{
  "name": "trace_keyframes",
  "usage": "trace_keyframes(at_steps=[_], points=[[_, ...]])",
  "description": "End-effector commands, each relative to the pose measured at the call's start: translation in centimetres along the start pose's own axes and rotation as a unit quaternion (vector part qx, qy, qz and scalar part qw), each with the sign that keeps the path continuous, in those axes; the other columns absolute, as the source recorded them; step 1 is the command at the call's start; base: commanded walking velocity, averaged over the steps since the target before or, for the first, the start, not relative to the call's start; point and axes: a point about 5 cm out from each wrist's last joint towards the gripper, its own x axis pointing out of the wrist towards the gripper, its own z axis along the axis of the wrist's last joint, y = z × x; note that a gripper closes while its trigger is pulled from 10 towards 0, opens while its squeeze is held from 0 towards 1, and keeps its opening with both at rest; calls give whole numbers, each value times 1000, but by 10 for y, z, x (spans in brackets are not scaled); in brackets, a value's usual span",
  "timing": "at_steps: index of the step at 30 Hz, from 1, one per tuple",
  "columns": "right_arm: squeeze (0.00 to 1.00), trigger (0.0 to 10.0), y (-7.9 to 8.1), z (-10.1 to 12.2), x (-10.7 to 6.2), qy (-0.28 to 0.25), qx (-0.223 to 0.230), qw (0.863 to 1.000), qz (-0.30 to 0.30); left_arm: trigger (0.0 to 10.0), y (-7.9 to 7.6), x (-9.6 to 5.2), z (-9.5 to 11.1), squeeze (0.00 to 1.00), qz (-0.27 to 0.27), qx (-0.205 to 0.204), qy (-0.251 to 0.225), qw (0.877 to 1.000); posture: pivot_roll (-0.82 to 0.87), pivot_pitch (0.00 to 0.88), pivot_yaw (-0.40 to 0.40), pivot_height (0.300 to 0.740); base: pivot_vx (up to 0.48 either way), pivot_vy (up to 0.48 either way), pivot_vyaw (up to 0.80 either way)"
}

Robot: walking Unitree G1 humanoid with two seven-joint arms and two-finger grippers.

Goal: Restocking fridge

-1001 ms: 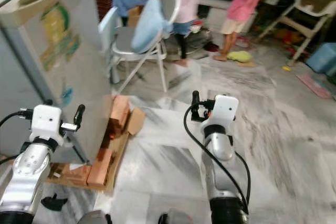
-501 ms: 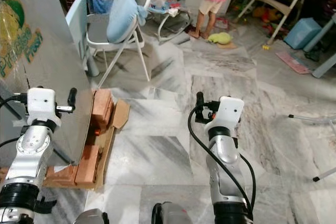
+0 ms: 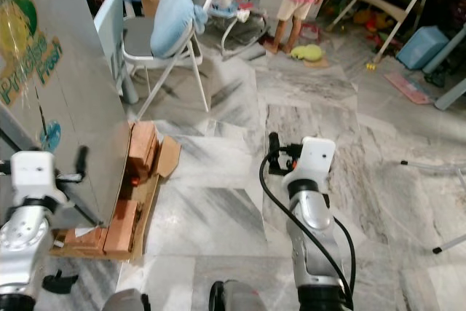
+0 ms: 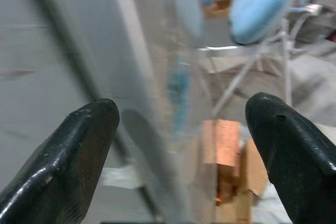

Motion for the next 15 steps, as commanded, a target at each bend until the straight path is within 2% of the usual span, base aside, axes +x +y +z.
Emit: trace_keyframes(at_steps=[1,3,7,13,15], points=[[0,10000,0,4,-1,-2,0,1000,8,10000,6,8,-1,0,25,0,7,1000,39,75,-134,740,0,0,0],[0,10000,1,5,-3,-2,-2,1000,15,10000,12,12,0,0,37,0,10,999,29,71,-131,740,0,0,0],[0,10000,-1,4,-5,1,-3,1000,16,10000,13,22,5,0,42,-2,3,999,23,69,-134,740,0,0,0],[0,10000,-1,4,-2,5,-4,1000,17,10000,0,39,18,0,23,-9,-20,1000,24,63,-146,740,0,0,0],[0,10000,6,6,2,1,1,1000,24,10000,-9,44,24,0,10,-18,-30,999,22,58,-148,740,0,0,0]])
